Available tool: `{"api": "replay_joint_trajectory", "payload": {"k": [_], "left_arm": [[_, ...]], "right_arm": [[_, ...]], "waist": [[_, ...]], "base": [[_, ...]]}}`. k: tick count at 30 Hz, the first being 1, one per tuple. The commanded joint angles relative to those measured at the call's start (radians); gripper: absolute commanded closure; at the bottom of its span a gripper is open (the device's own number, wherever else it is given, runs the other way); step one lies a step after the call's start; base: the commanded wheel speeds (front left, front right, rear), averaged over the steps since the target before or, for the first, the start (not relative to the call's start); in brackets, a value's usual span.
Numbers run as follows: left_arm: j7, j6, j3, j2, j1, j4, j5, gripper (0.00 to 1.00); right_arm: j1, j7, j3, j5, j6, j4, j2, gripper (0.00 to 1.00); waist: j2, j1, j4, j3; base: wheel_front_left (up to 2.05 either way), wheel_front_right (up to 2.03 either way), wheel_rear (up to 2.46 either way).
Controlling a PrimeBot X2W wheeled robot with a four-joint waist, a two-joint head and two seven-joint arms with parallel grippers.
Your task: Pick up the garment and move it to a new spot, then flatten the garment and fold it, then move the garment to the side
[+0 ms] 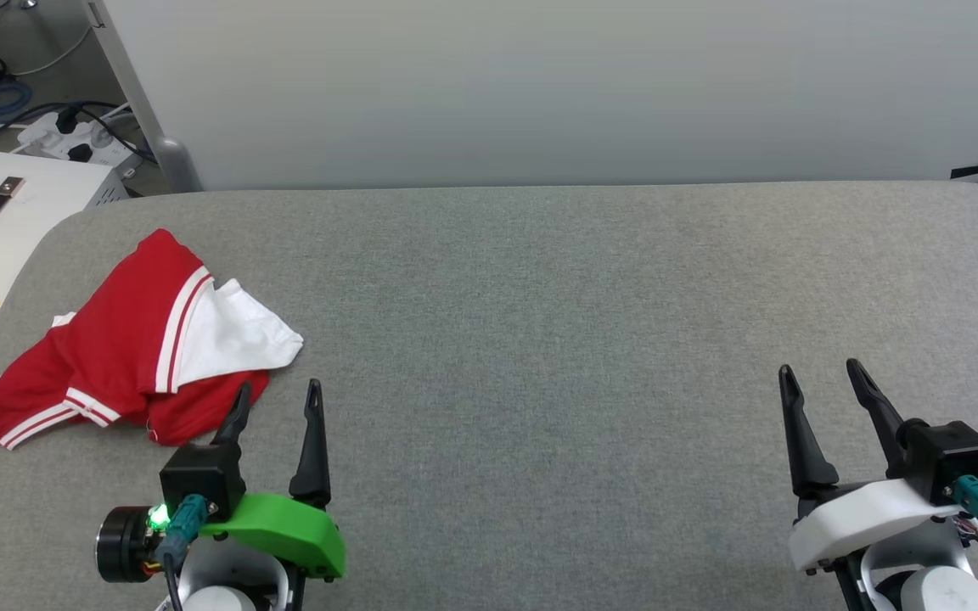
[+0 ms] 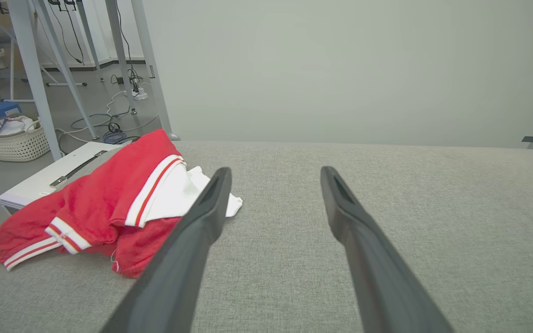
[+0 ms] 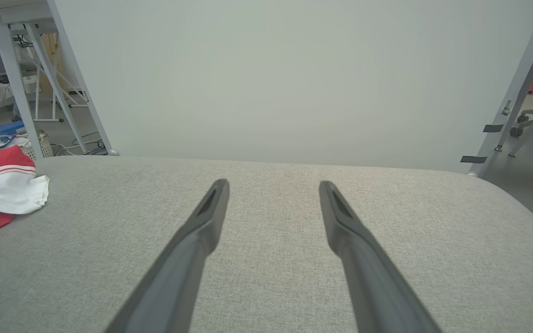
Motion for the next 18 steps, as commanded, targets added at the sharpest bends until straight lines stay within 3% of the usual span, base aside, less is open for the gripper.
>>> {"api": "replay_joint_trajectory", "payload": {"k": [1, 18], "left_arm": [[-0.012, -0.004, -0.003, -0.002, 0.008, 0.008, -0.010, 0.00], [-0.048, -0.010, -0.016, -0.003, -0.003, 0.039, -0.035, 0.00]], "right_arm": [[0.013, -0.012, -0.001, 0.010, 0.000, 0.008, 0.001, 0.00], [0.014, -0.047, 0.011, 0.032, 0.000, 0.029, 0.001, 0.00]], "waist": [[0.0000, 0.0000, 0.000, 0.000], [0.0000, 0.0000, 0.034, 0.012]], "base": [[0.00, 0.00, 0.00], [0.00, 0.00, 0.00]]}}
